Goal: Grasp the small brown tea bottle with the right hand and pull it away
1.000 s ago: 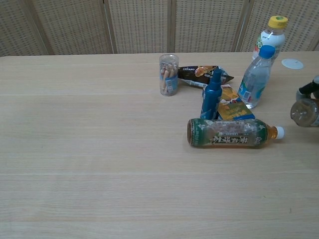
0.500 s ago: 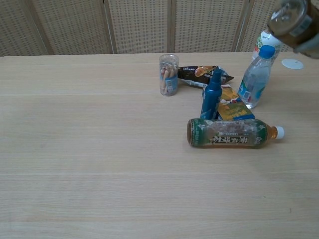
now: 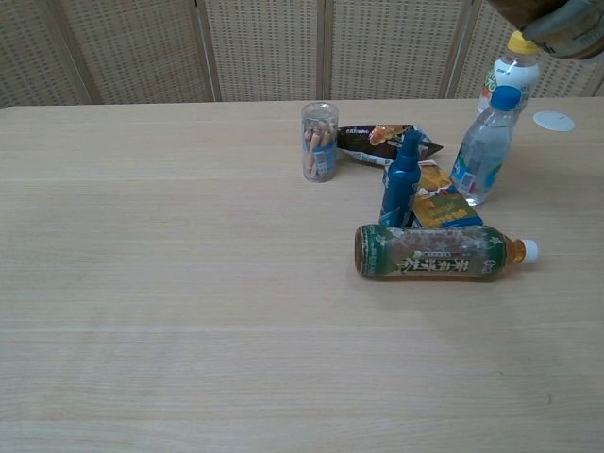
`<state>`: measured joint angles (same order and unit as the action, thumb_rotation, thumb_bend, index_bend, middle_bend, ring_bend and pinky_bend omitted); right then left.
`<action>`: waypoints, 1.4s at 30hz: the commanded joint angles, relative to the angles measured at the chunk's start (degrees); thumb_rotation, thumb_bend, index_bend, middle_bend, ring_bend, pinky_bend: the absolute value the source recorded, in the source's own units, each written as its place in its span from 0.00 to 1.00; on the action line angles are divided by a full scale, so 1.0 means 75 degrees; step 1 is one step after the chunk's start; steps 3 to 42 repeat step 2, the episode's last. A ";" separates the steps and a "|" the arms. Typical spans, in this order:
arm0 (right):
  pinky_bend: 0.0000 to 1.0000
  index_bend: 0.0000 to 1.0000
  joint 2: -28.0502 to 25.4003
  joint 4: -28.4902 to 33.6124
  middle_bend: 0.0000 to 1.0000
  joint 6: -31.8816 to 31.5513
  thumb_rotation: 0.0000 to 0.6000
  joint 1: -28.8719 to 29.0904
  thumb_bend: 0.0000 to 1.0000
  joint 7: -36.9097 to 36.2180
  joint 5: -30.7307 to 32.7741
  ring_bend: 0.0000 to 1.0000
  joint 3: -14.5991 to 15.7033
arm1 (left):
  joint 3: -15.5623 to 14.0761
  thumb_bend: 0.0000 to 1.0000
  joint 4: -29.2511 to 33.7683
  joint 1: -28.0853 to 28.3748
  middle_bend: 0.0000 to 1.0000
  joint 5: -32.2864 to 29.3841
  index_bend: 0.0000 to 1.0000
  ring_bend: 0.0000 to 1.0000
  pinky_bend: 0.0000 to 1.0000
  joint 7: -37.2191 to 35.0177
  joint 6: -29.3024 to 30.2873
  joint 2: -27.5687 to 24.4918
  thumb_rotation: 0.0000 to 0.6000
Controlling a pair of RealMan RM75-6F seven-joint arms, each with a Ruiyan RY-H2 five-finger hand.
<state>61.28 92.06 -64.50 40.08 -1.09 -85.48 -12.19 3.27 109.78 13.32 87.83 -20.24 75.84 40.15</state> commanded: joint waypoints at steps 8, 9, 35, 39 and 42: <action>0.80 0.82 -0.0034 0.0049 0.98 -0.0003 1.00 -0.0028 0.15 0.0061 0.0005 0.74 0.0013 | 0.0006 0.33 -0.0030 0.0015 0.06 -0.0010 0.08 0.00 0.00 -0.0022 -0.0027 0.0027 1.00; 0.80 0.82 -0.0034 0.0049 0.98 -0.0003 1.00 -0.0028 0.15 0.0061 0.0005 0.74 0.0013 | 0.0006 0.33 -0.0030 0.0015 0.06 -0.0010 0.08 0.00 0.00 -0.0022 -0.0027 0.0027 1.00; 0.80 0.82 -0.0034 0.0049 0.98 -0.0003 1.00 -0.0028 0.15 0.0061 0.0005 0.74 0.0013 | 0.0006 0.33 -0.0030 0.0015 0.06 -0.0010 0.08 0.00 0.00 -0.0022 -0.0027 0.0027 1.00; 0.80 0.82 -0.0034 0.0049 0.98 -0.0003 1.00 -0.0028 0.15 0.0061 0.0005 0.74 0.0013 | 0.0006 0.33 -0.0030 0.0015 0.06 -0.0010 0.08 0.00 0.00 -0.0022 -0.0027 0.0027 1.00; 0.80 0.82 -0.0034 0.0049 0.98 -0.0003 1.00 -0.0028 0.15 0.0061 0.0005 0.74 0.0013 | 0.0006 0.33 -0.0030 0.0015 0.06 -0.0010 0.08 0.00 0.00 -0.0022 -0.0027 0.0027 1.00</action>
